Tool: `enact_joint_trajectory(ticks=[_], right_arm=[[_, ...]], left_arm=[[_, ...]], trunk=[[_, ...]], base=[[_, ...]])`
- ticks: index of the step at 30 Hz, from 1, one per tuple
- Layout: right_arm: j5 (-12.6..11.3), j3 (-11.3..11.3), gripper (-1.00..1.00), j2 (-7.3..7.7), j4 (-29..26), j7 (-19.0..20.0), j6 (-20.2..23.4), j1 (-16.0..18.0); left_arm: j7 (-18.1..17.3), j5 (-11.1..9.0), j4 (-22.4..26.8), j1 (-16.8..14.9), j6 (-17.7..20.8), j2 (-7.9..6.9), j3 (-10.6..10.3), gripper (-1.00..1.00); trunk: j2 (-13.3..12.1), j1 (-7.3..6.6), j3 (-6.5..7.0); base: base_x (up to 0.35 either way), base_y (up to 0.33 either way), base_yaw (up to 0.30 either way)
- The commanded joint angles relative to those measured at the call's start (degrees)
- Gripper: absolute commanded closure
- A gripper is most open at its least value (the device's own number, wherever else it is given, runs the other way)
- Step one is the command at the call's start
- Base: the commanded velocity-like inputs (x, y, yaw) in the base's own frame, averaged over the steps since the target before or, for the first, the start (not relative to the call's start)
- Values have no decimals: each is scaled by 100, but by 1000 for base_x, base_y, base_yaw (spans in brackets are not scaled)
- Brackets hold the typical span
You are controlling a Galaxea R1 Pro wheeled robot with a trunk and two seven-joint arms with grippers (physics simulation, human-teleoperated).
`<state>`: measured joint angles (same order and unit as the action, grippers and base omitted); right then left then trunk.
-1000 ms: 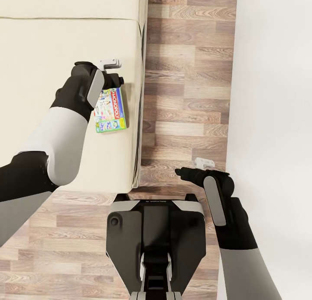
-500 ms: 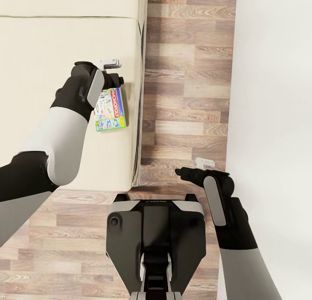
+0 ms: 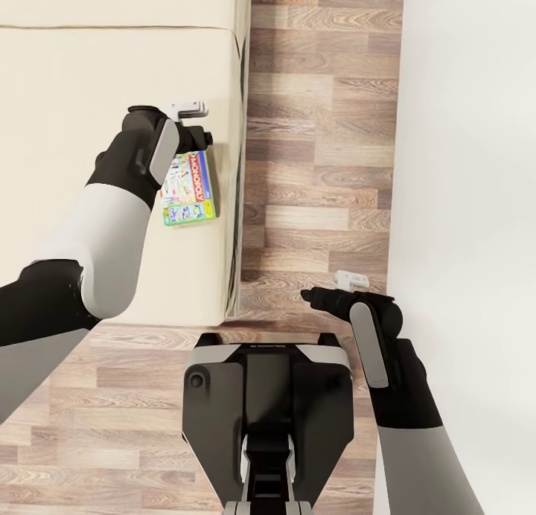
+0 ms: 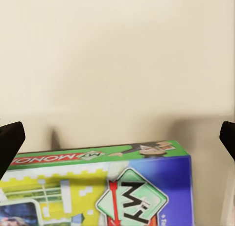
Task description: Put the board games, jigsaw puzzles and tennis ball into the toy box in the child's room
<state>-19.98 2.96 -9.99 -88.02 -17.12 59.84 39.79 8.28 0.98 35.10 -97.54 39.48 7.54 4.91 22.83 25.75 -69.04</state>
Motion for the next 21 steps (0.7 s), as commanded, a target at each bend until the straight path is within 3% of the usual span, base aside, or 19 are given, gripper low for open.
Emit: enact_joint_trajectory(ticks=[1,21], right_arm=[[-59,3,-100,0,-5,-59,16,2],[-58,113,-100,0,-5,-57,16,2]], left_arm=[[7,8,5,-2,24,6,28,-100],[7,16,5,-2,20,-13,34,-100]], trunk=[[9,4,-5],[9,4,2]], base=[[-9,0,-12],[-43,10,-13]])
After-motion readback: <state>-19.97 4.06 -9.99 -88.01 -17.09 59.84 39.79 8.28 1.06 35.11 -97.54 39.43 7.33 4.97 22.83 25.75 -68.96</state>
